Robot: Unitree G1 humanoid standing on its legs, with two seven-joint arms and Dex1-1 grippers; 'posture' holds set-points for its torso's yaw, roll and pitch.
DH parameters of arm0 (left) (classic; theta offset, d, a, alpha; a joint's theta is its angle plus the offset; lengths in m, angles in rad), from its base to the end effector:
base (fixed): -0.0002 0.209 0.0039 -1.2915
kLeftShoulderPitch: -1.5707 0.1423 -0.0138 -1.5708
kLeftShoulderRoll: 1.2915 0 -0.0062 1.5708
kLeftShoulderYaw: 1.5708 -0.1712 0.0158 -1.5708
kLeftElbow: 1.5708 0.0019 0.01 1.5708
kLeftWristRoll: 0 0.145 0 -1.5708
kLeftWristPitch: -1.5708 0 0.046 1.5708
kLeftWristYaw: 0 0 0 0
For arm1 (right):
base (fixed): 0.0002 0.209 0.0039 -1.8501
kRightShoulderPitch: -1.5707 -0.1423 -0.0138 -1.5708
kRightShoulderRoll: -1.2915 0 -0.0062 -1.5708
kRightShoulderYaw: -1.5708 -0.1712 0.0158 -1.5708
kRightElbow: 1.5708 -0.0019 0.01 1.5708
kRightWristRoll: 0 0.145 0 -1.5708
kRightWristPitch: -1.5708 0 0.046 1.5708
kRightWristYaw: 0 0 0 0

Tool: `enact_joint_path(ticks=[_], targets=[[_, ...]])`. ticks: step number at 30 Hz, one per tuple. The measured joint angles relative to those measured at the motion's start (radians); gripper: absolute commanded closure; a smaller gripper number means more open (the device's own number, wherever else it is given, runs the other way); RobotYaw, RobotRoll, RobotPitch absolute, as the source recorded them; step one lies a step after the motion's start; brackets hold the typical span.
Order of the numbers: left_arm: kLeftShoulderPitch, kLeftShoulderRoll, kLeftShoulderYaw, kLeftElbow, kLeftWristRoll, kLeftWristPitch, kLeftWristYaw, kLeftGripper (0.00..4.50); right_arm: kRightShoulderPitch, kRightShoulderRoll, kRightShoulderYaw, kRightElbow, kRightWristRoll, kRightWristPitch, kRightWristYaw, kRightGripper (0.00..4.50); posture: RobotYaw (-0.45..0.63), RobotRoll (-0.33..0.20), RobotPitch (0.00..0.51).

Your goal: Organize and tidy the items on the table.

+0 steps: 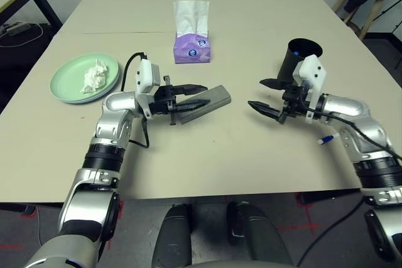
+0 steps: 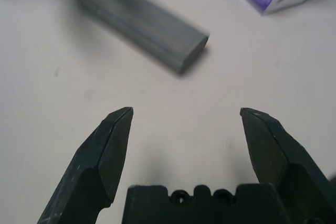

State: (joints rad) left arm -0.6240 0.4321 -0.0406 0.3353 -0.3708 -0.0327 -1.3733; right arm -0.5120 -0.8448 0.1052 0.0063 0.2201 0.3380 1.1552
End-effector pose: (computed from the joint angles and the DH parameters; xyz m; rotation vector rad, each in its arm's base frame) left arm 0.3086 0.1984 0.1697 0.2697 -0.2208 -1.4201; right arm 0.2734 -0.2429 0.2103 -0.6349 0.2457 1.0751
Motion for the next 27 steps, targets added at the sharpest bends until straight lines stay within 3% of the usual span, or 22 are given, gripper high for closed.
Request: enact_joint_path(ticks=[1,5,17,27], targets=[[0.006,-0.001,-0.005,-0.007,0.0,0.01,-0.001,0.1,0.0,-0.055,0.024,0.0,-0.027,-0.018,0.044,0.0,0.06,0.0,0.151],[0.018,-0.002,-0.02,-0.014,0.0,0.044,0.001,0.04,-0.012,-0.153,0.112,0.05,-0.133,-0.113,0.153,0.0,0.06,0.0,0.16],[0.074,-0.015,-0.03,-0.046,0.017,0.05,0.076,0.04,-0.241,-0.163,0.294,0.397,-0.45,-0.554,0.289,0.0,0.09,0.0,0.182],[0.088,-0.006,-0.032,-0.086,0.017,0.06,0.098,0.04,-0.264,-0.163,0.314,0.412,-0.493,-0.662,0.356,0.0,0.09,0.0,0.188]])
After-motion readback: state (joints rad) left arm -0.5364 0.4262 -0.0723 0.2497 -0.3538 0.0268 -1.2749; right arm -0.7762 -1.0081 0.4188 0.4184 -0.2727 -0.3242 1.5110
